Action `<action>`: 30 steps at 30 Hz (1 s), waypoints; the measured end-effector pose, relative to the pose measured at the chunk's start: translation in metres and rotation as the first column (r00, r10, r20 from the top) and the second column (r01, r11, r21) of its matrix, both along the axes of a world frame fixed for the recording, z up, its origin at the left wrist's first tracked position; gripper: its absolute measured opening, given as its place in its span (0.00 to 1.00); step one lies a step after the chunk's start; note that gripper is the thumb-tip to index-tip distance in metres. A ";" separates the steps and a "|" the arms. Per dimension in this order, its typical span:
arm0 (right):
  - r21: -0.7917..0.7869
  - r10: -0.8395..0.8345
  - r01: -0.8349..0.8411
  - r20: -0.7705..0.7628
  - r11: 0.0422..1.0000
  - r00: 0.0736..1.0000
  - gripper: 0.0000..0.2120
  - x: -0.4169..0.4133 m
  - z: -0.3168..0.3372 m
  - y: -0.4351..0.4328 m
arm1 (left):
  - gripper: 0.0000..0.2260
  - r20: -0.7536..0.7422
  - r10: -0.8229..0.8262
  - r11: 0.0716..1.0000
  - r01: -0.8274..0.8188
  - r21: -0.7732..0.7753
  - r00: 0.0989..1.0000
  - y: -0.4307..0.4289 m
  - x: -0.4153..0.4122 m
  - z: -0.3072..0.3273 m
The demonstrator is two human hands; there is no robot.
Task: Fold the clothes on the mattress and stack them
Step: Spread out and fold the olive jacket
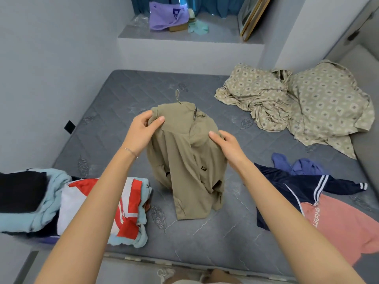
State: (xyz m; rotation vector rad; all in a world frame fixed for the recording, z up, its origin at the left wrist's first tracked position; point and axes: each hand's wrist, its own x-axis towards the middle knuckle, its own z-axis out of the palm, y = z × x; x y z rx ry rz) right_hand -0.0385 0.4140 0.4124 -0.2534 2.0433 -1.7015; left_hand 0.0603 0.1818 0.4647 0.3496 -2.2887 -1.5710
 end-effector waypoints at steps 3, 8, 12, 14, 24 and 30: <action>-0.029 -0.087 0.083 -0.176 0.996 0.980 0.21 0.001 0.025 0.003 | 0.16 -0.032 0.064 0.992 -0.067 -0.109 0.997 0.001 -0.003 0.016; -0.112 -0.204 0.176 -0.330 0.978 0.922 0.18 0.007 0.069 0.011 | 0.19 -0.119 0.171 0.932 -0.200 -0.303 0.978 0.001 -0.001 0.042; -0.189 -0.226 0.163 -0.394 0.968 0.891 0.17 0.013 0.099 0.016 | 0.08 -0.151 0.147 0.956 -0.180 -0.234 0.978 0.004 0.003 0.061; -0.261 -0.260 0.168 -0.373 0.951 0.891 0.15 0.018 0.107 0.018 | 0.03 -0.171 0.105 0.985 -0.126 -0.117 0.980 0.012 0.006 0.071; -0.314 -0.296 0.186 -0.354 0.931 0.887 0.07 0.027 0.151 0.044 | 0.15 -0.270 -0.022 0.985 -0.025 -0.168 0.963 0.053 0.007 0.112; -0.295 -0.286 0.151 -0.497 0.944 0.820 0.11 0.035 0.176 0.055 | 0.13 -0.360 -0.033 0.994 -0.006 -0.108 0.932 0.075 0.013 0.136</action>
